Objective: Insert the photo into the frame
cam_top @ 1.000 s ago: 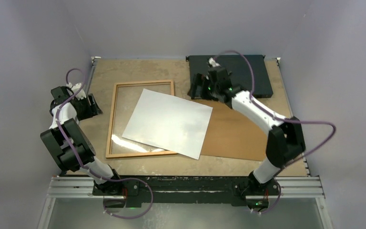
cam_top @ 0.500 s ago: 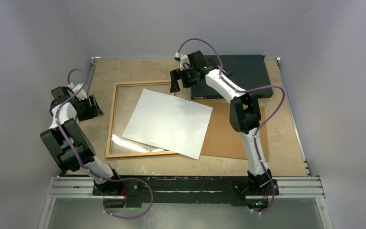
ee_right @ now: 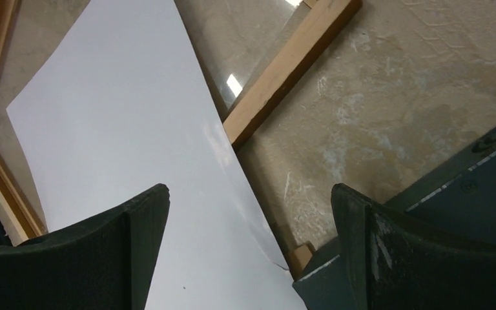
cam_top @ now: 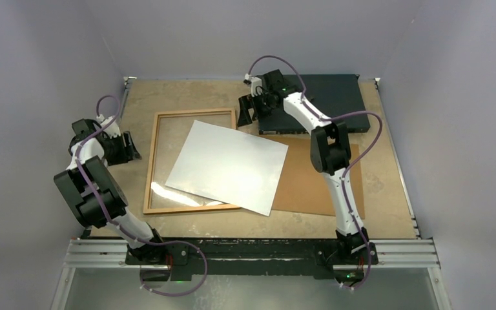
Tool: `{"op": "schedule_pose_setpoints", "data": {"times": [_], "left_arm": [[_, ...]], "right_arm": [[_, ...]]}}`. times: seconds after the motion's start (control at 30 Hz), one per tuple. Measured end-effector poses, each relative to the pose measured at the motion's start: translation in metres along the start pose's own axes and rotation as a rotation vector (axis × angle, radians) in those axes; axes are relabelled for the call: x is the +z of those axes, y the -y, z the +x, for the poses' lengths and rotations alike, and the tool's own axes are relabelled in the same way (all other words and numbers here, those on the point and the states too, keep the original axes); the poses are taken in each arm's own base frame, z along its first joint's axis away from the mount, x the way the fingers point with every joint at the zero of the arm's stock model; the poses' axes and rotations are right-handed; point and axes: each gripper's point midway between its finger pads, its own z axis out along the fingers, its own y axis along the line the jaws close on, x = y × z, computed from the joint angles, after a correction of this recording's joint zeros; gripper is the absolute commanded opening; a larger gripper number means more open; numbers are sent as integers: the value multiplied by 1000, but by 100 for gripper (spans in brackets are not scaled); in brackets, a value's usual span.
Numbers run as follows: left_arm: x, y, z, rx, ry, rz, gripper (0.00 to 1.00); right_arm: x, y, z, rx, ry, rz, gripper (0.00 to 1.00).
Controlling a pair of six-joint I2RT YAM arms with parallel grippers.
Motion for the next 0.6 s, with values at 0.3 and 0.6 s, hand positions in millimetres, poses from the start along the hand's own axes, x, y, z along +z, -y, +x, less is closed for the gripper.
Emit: {"op": "schedule_pose_setpoints", "data": {"times": [0.3,0.6], "left_arm": [[4,-6,9,39,-39,-14,55],[6,-10,12,58,-50,-21,54]], "right_arm": [[18,-11,2,-20,17,-107,92],[33,-21,8,-39,8,-153,86]]}}
